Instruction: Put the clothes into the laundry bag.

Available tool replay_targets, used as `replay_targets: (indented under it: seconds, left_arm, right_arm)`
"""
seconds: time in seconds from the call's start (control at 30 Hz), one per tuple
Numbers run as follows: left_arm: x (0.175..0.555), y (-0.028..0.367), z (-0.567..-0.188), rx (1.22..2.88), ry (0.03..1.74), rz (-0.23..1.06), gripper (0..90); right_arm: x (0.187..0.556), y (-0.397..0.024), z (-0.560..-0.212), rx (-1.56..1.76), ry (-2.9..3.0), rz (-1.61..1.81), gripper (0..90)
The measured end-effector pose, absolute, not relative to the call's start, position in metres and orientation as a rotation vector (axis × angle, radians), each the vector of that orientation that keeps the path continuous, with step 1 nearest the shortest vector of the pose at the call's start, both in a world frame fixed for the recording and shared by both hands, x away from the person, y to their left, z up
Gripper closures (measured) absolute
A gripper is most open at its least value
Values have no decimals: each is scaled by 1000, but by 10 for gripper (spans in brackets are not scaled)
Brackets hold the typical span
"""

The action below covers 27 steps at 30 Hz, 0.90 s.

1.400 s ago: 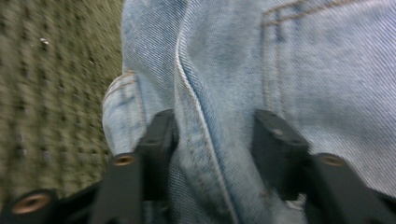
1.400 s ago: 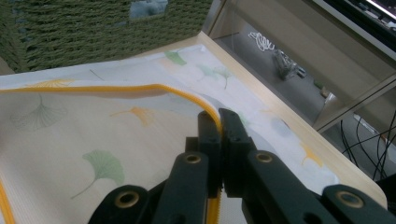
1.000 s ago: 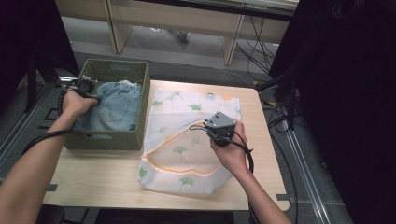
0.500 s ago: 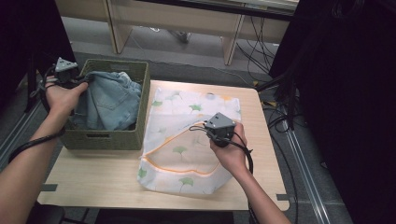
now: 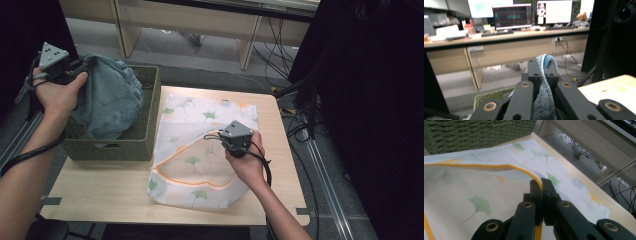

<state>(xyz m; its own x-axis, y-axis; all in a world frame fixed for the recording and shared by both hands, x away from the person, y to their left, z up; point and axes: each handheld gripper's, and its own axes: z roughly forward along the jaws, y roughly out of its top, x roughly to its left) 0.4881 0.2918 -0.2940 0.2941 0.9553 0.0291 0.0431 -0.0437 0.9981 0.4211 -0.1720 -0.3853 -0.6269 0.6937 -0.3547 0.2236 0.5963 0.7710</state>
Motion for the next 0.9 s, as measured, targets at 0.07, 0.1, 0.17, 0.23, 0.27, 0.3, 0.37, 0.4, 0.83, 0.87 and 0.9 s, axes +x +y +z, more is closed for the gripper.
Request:
replay_targets:
  seconds: [0.07, 0.1, 0.17, 0.23, 0.27, 0.3, 0.37, 0.4, 0.83, 0.87, 0.9]
  left_arm:
    - [484, 292, -289, 1385, 987, 996, 864]
    - [480, 292, -287, 1374, 979, 999, 864]
    - [475, 293, -283, 1355, 965, 1000, 864]
    - [470, 294, -279, 1337, 948, 997, 864]
    - [467, 294, -276, 1325, 936, 998, 864]
    - [463, 293, -273, 1318, 925, 998, 864]
    - [456, 292, -267, 1302, 900, 995, 864]
    - [453, 292, -264, 1296, 885, 992, 864]
    - [396, 271, -227, 1251, 678, 936, 863]
    - [390, 268, -225, 1255, 655, 926, 864]
    - [385, 266, -223, 1252, 637, 918, 864]
  right_arm:
    - [421, -172, -386, 725, 2165, 925, 896]
    - [421, -172, -386, 731, 2168, 925, 896]
    - [421, -172, -386, 742, 2171, 931, 896]
    - [421, -172, -386, 743, 2172, 932, 896]
    - [421, -172, -387, 744, 2172, 933, 896]
    - [421, -172, -387, 746, 2173, 934, 896]
    - [422, -172, -387, 744, 2175, 934, 896]
    - [422, -171, -388, 748, 2177, 933, 896]
    - [423, -173, -388, 750, 2178, 947, 896]
    - [423, -173, -388, 750, 2178, 949, 896]
    - [423, -173, -387, 755, 2177, 950, 896]
